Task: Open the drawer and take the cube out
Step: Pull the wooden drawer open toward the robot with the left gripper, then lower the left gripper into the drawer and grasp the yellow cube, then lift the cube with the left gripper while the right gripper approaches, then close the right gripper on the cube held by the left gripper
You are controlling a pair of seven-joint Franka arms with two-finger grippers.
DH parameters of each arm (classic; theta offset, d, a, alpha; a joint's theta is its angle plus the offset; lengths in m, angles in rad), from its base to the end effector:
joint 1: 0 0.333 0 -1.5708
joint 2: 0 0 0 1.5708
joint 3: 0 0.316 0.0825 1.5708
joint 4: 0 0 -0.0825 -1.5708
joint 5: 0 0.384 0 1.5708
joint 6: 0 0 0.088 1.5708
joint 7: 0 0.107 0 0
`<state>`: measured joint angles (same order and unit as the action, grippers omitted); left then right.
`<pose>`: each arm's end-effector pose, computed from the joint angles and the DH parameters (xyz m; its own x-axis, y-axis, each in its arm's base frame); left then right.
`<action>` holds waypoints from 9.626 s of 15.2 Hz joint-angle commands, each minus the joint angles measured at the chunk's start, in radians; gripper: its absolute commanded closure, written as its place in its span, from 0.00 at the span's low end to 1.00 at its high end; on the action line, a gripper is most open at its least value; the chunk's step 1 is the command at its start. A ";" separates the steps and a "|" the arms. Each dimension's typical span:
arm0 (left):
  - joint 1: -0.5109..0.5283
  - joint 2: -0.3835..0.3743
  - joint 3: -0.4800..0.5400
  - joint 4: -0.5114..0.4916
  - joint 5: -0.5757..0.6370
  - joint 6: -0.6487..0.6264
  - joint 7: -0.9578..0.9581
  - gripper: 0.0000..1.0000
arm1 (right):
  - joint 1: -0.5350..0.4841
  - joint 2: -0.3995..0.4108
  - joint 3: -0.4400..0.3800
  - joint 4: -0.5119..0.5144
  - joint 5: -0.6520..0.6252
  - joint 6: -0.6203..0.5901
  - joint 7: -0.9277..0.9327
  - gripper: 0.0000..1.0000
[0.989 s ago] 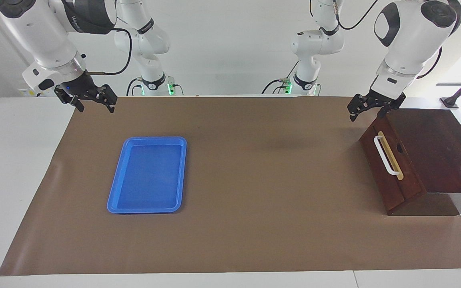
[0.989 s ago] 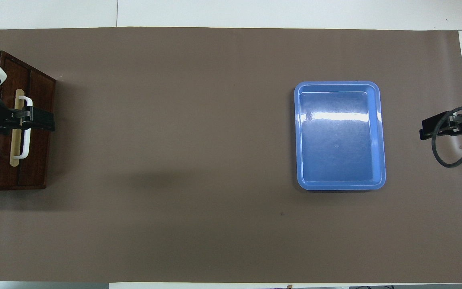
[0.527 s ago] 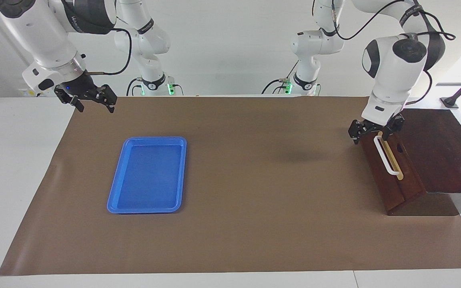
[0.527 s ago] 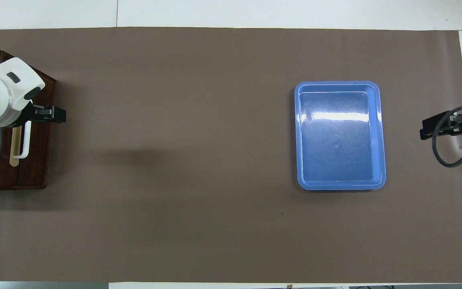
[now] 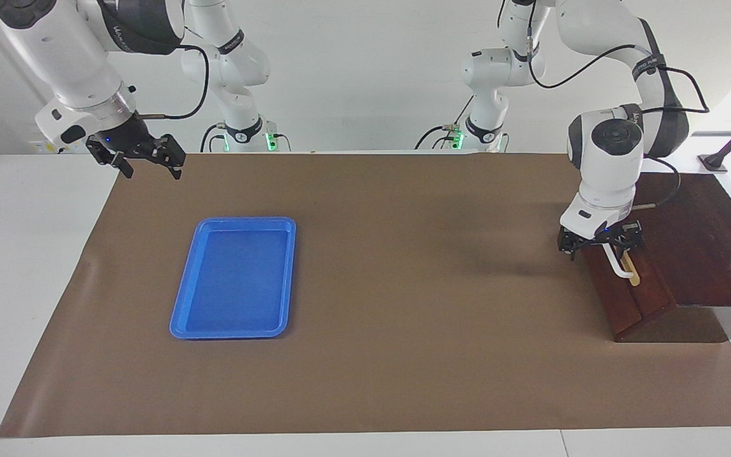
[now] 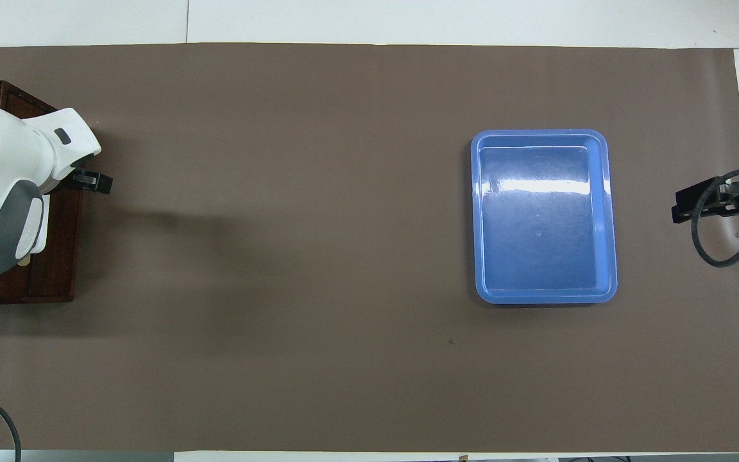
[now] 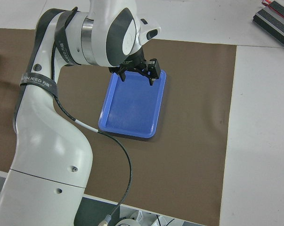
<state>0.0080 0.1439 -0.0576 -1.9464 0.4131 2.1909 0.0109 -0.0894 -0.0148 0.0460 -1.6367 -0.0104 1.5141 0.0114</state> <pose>0.6011 -0.0143 0.4199 0.9554 -0.2900 0.0564 -0.2544 -0.9048 -0.3416 0.5410 -0.0245 0.5971 0.9927 -0.0552 -0.1075 -0.0542 -0.9985 0.0123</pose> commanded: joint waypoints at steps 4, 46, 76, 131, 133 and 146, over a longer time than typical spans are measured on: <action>0.013 -0.020 0.002 -0.098 0.024 0.095 0.023 0.00 | -0.026 -0.010 0.006 -0.011 0.010 0.000 -0.100 0.00; 0.046 -0.063 0.007 -0.014 -0.263 -0.117 -0.197 0.38 | -0.056 -0.014 -0.002 -0.011 0.023 -0.006 -0.195 0.00; -0.592 0.020 -0.002 0.302 -0.453 -0.289 -2.171 1.00 | 0.335 0.196 0.020 -0.304 0.774 0.406 1.206 0.00; -0.640 0.020 -0.005 0.225 -0.435 -0.250 -2.270 1.00 | 0.531 0.161 0.023 -0.420 1.164 0.758 1.233 0.00; -0.640 0.020 -0.005 0.225 -0.436 -0.250 -2.267 1.00 | 0.531 0.161 0.023 -0.420 1.164 0.758 1.234 0.00; -0.640 0.020 -0.005 0.225 -0.436 -0.250 -2.267 1.00 | 0.534 0.164 0.023 -0.414 1.192 0.764 1.245 1.00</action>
<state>-0.6222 0.1855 -0.0762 -1.7035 -0.0392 1.9211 -2.2466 0.4501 0.1778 0.0589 -2.0179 1.1569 2.2886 1.2663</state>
